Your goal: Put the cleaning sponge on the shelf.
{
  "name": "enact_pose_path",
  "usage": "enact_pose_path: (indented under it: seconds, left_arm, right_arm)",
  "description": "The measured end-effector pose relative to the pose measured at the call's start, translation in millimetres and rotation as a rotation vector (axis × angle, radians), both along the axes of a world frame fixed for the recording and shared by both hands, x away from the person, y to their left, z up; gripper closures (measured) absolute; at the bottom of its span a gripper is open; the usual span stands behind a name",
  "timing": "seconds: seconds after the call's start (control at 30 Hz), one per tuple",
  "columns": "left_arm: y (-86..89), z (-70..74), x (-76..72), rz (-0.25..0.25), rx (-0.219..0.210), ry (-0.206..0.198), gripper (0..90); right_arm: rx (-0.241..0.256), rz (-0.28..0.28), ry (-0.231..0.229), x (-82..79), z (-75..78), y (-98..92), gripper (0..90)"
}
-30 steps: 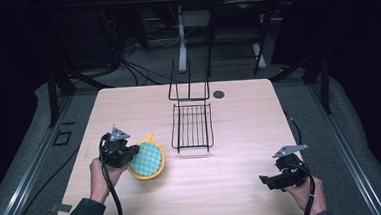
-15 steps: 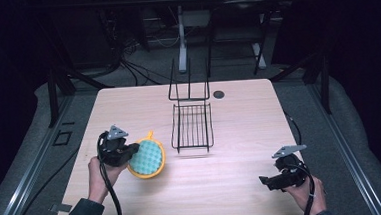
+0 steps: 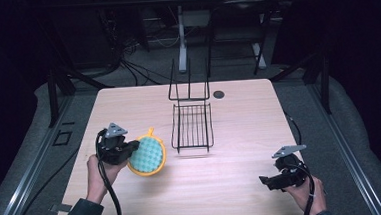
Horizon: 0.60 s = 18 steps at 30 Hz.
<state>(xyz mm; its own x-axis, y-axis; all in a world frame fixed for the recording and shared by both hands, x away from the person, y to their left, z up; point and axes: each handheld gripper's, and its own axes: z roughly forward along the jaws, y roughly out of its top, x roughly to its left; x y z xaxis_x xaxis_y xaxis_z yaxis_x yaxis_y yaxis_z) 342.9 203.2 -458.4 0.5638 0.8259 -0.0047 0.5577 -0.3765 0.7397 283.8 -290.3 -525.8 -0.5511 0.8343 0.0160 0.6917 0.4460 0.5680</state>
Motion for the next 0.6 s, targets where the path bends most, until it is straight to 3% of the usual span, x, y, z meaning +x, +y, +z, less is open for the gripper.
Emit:
enact_pose_path:
  seconds: [0.6]
  left_arm:
    - [-5.9,13.5,1.7,-0.025,-0.021,-0.019,87.9]
  right_arm:
    - [-0.001,0.0,0.004,0.1,-0.4,1.0,14.1]
